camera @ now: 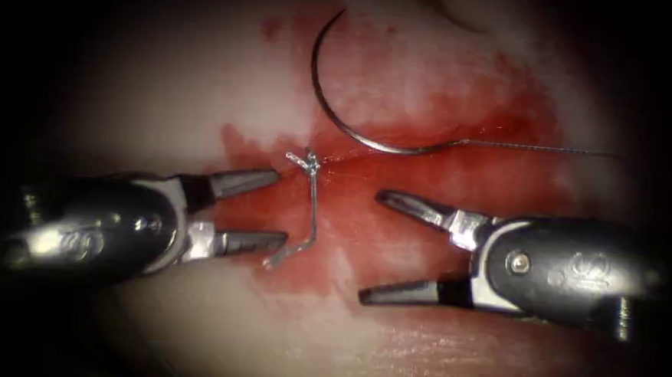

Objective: Wound Closure

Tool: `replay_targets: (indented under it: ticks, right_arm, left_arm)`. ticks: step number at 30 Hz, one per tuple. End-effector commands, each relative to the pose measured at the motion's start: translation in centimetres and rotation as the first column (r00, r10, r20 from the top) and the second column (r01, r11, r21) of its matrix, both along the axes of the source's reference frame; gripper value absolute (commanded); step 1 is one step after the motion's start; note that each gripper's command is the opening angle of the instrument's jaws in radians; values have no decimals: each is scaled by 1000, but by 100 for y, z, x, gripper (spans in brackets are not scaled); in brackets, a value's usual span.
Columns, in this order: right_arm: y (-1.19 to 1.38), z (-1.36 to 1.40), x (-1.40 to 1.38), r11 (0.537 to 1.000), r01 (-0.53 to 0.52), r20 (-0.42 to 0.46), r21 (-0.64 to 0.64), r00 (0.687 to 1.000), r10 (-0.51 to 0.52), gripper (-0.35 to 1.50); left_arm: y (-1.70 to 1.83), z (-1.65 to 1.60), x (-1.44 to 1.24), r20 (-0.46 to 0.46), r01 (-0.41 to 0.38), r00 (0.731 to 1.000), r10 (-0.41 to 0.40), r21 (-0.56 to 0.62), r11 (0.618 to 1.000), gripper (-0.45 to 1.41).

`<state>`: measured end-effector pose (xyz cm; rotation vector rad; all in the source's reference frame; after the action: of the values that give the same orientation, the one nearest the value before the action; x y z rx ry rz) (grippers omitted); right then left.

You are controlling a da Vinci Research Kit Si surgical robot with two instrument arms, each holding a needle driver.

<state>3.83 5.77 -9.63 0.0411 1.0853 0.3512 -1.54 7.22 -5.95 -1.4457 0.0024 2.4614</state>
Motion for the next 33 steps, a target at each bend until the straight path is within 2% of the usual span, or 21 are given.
replay_targets:
  ticks: [1,3,7,8,11,20,25,33]
  right_arm:
    - [0,4,8,1000,0,-4,-2,1000,0,143]
    - [0,5,8,1000,0,-4,-2,1000,0,143]
    - [0,5,8,1000,0,-4,-2,1000,0,143]
    - [0,4,8,1000,0,-4,-2,1000,0,143]
    - [0,4,8,1000,0,-4,-2,1000,-1,143]
    - [-1,4,8,1000,1,-4,-2,1000,-1,143]
    - [-1,4,8,1000,1,-4,-2,1000,-1,143]
    - [-1,4,9,1000,1,-5,-2,1000,-1,143]
  left_arm:
    - [3,8,-6,42,-15,999,15,12,1000,66]
    - [-4,18,-6,118,-86,989,86,1,996,66]
    - [-18,36,-8,211,-197,957,200,-37,980,64]
    - [-20,42,-6,254,-250,933,257,-59,966,63]
    - [-17,47,-3,309,-307,896,319,-87,948,62]
    - [-8,46,-19,387,-235,881,271,-140,962,60]
    - [-7,42,-21,405,-222,874,269,-158,962,60]
    - [-7,44,-18,408,-223,872,271,-162,961,43]
